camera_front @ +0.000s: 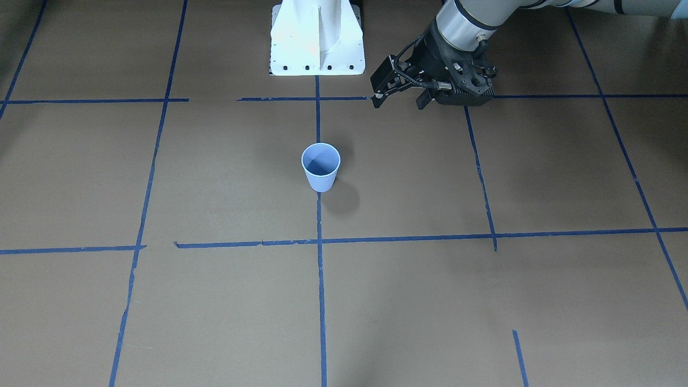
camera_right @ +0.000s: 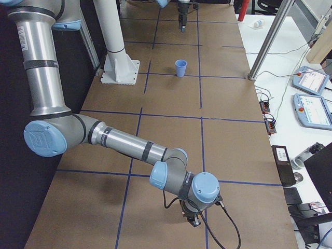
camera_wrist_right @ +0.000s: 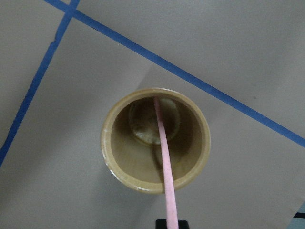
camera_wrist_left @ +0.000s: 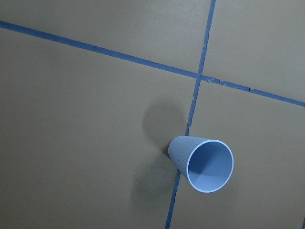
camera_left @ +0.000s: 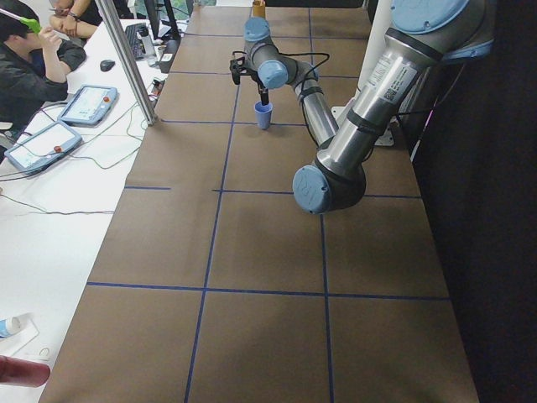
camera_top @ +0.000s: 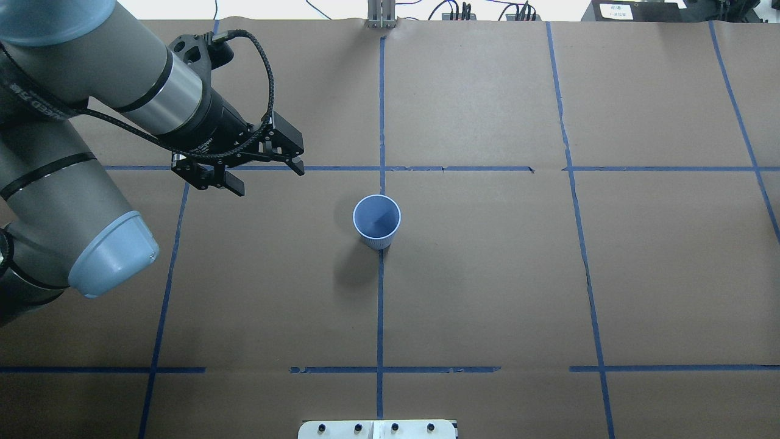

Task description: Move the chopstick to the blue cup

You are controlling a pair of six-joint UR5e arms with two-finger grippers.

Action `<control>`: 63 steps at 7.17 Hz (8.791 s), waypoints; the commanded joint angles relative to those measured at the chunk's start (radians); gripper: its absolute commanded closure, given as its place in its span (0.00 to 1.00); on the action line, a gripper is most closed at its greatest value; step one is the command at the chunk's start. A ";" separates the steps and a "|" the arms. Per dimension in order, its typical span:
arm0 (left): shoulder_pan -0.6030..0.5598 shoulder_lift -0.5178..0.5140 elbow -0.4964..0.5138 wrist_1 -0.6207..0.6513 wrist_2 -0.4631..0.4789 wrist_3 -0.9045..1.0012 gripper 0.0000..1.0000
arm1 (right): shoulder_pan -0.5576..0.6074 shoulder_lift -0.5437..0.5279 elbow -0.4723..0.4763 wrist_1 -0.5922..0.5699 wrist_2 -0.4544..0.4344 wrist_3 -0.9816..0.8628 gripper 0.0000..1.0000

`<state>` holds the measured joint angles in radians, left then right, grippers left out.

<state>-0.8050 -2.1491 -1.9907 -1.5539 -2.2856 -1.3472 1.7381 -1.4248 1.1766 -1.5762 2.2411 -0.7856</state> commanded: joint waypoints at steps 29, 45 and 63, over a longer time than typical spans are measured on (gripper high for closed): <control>-0.631 0.545 0.270 0.000 -0.106 1.392 0.00 | -1.198 0.745 0.755 -0.412 -0.202 2.220 1.00; -0.672 0.554 0.350 -0.012 -0.083 1.386 0.00 | -0.872 0.363 0.964 -0.295 -0.259 1.971 0.00; -0.744 0.594 0.423 -0.018 -0.137 1.362 0.00 | -0.134 -0.206 0.410 0.099 0.184 0.747 0.00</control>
<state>-1.5491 -1.5586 -1.5791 -1.5711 -2.4110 0.0123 1.5968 -1.6334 1.5846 -1.4701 2.4230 -0.0427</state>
